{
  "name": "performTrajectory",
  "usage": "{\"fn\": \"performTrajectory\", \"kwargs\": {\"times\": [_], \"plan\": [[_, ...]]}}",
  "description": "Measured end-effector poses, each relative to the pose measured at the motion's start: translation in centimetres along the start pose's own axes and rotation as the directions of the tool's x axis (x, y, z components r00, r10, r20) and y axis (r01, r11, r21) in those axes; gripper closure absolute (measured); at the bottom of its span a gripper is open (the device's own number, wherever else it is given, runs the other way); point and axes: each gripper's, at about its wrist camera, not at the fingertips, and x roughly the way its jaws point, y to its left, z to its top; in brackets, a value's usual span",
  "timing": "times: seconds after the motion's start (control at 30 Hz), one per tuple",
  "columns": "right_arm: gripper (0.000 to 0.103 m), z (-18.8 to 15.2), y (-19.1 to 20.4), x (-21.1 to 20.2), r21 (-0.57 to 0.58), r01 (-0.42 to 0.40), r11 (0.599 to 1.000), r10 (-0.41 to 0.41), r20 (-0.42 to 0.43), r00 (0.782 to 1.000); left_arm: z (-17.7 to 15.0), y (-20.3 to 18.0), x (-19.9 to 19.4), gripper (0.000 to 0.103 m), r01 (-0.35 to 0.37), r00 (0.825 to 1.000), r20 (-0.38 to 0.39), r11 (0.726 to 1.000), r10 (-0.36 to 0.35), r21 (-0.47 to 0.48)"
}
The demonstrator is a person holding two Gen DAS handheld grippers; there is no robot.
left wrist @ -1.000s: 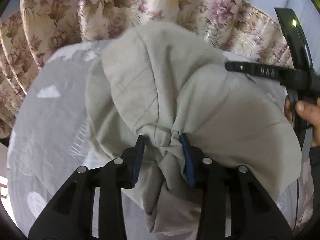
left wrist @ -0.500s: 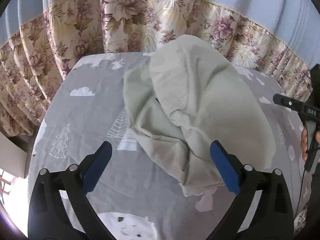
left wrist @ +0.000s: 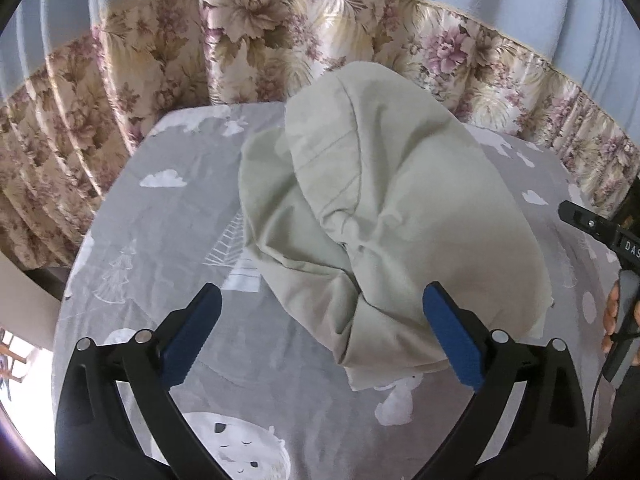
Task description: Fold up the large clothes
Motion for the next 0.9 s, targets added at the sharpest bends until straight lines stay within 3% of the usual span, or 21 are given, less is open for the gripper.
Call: {"fn": "performTrajectory", "kwargs": {"times": [0.27,0.43,0.57,0.7,0.8,0.9], "plan": [[0.023,-0.2,1.2,-1.0,-0.043,0.029,0.999,-0.027,0.046,0.999,-0.1,-0.3,-0.4,0.003,-0.03,0.999,0.026,0.999,0.03,-0.011],[0.023,-0.4,1.7,-1.5,-0.042,0.028,0.999,-0.026,0.058,0.998,0.4,-0.2,-0.1,0.003,-0.006,0.999,0.031,0.999,0.007,-0.033],[0.022,-0.5,2.0,-1.1,-0.039,0.016,0.999,-0.014,0.046,0.999,1.0,0.2,2.2,0.003,0.113,0.994,-0.002,0.989,-0.113,-0.098],[0.022,-0.7,2.0,-0.7,-0.037,0.011,0.999,-0.009,0.033,0.999,0.0,0.6,6.4,0.003,0.223,0.965,-0.094,0.957,-0.244,-0.186],[0.022,-0.7,1.8,-0.3,-0.033,0.009,0.999,-0.009,0.017,1.0,-1.5,0.5,7.5,0.003,0.268,0.95,-0.093,0.931,-0.298,-0.246],[0.022,-0.7,1.5,0.6,-0.016,-0.017,1.0,0.017,-0.013,1.0,-2.4,-0.1,7.5,0.003,0.286,0.947,-0.079,0.926,-0.313,-0.245]]}}
